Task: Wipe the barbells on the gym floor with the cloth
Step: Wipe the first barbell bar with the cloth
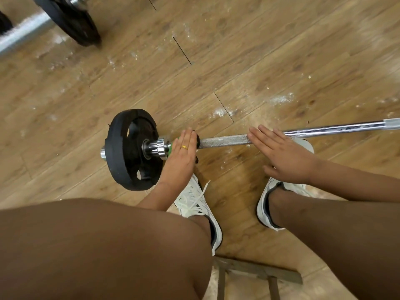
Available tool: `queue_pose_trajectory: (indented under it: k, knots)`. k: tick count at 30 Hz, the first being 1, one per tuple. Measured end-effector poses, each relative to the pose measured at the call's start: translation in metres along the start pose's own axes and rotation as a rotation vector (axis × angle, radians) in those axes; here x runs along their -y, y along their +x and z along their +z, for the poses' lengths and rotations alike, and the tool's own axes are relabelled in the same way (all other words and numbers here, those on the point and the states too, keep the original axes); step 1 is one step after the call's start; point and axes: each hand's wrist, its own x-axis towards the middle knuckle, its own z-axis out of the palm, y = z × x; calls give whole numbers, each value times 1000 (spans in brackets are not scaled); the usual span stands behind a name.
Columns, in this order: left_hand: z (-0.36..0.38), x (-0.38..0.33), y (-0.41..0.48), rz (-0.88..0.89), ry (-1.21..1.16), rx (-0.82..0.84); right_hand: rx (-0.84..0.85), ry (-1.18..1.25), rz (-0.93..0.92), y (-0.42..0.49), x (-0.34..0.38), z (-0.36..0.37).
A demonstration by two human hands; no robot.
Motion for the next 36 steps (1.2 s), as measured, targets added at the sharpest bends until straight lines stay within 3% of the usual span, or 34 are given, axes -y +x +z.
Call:
queue_pose_trajectory:
  k: [6,10,15,26,36]
  knots:
    - [-1,-15,-9,-62,-126,10,-61,-12,-27,-12,7,8]
    - [5,-27,-9,96,-103,15,-58,6,-59,-20,6,12]
    - [7,-9,-37,7,-48,29,-75,-42,-116,-30,7,11]
    - [17,-22,-35,252,-51,-29,-109,-43,-164,-34,16,14]
    - [11,-15,-39,-26,-151,1,-107,-36,-134,-41,16,20]
